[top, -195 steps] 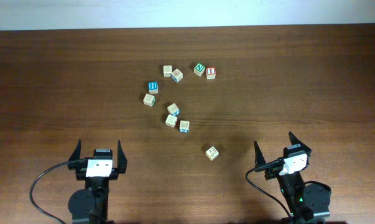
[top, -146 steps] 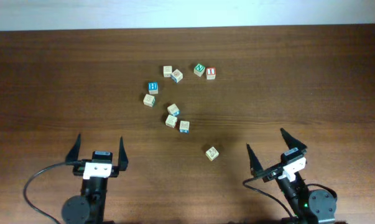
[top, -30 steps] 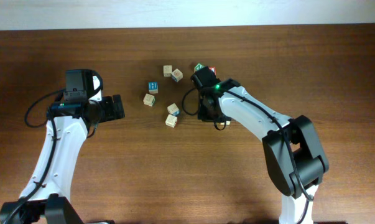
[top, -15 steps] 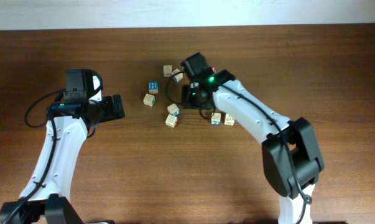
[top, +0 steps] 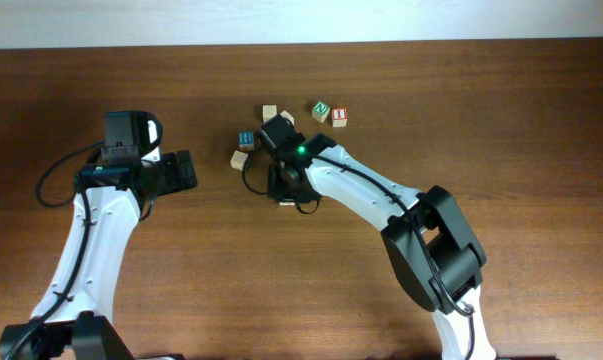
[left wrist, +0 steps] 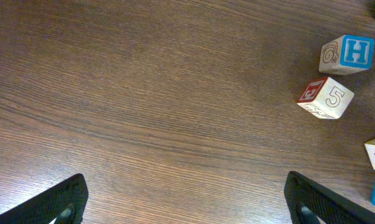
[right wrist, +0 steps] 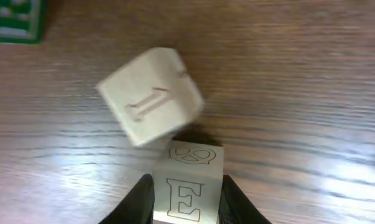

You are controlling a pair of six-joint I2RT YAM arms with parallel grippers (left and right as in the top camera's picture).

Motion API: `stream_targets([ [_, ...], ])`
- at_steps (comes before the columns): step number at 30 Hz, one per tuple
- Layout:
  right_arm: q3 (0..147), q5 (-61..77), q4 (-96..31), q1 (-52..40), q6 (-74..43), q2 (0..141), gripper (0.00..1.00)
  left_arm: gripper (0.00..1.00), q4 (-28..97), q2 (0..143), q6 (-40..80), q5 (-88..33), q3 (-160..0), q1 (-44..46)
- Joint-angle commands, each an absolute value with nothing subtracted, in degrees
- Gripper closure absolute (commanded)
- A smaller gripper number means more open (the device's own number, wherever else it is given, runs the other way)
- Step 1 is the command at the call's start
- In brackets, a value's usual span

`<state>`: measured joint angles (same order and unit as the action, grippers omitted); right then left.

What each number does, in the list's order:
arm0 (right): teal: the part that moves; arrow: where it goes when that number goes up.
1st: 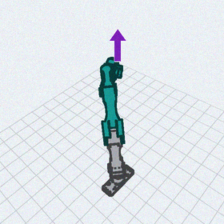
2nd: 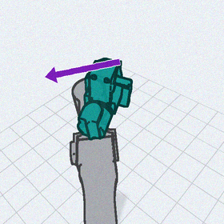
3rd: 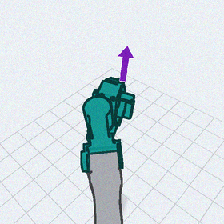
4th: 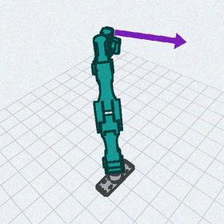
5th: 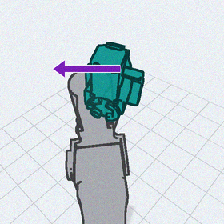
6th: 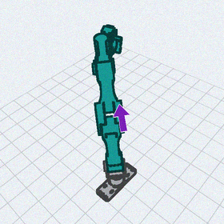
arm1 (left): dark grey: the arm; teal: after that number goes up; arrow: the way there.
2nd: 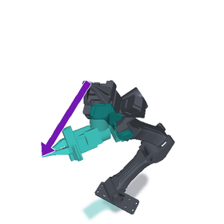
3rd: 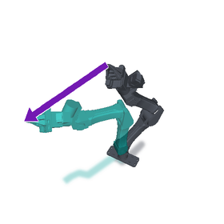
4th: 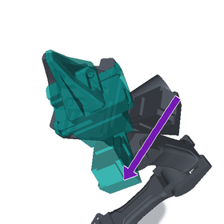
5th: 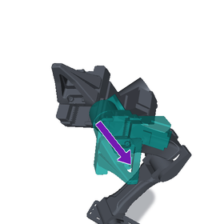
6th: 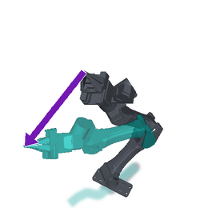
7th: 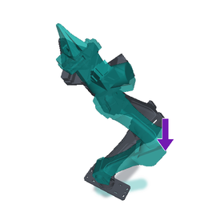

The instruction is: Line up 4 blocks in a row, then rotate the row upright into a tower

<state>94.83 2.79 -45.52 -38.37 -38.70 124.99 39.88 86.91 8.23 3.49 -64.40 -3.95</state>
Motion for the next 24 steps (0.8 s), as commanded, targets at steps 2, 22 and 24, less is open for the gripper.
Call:
stream_targets([
  [2, 94.6, -5.3, -49.0, -35.4, -34.3, 125.1, 0.74, 0.01, 39.9, 87.2, 9.0, 4.1, -65.4, -4.3],
  [22, 99.9, -6.7, -57.2, -31.2, -33.5, 125.0, 0.49, 0.01, 39.9, 87.2, 9.0, 3.9, -65.4, -4.3],
  [24, 103.1, -6.7, -57.9, -31.2, -31.6, 125.0, 0.44, 0.01, 39.9, 87.2, 9.0, 3.9, -65.4, -4.3],
])
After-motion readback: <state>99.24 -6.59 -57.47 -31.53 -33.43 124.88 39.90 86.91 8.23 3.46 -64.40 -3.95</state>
